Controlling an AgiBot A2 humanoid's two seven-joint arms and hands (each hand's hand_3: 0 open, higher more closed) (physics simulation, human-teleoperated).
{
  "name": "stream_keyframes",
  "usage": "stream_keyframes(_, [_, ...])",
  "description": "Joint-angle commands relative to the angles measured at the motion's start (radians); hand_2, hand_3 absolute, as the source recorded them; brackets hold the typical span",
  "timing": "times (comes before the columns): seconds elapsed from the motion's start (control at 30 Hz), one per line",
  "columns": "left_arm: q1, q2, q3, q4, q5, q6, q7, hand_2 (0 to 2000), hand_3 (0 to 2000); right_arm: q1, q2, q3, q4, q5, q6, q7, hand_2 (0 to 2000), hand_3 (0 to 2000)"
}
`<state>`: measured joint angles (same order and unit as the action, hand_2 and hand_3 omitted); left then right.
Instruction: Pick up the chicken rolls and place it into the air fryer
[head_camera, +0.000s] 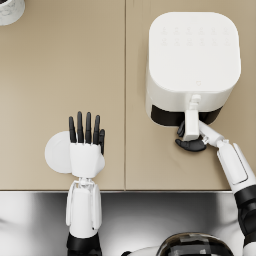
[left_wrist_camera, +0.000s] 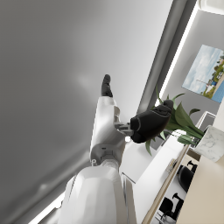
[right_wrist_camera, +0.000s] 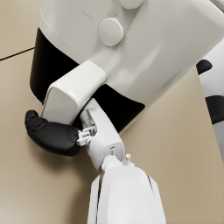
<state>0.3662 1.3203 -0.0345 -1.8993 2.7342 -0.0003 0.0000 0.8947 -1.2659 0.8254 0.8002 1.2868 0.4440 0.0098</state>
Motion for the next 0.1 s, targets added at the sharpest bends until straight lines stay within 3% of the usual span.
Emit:
stream_keyframes(0.03, [0.0,0.0,0.0,0.0,0.0,0.0,0.0,0,0,0.0,0.0,0.0,0.0,0.0,0.0,0.0,2000,2000])
stream_keyframes(0.1, [0.0,0.0,0.0,0.0,0.0,0.0,0.0,0,0,-0.001,0.0,0.0,0.001,-0.001,-0.003,0.001,2000,2000])
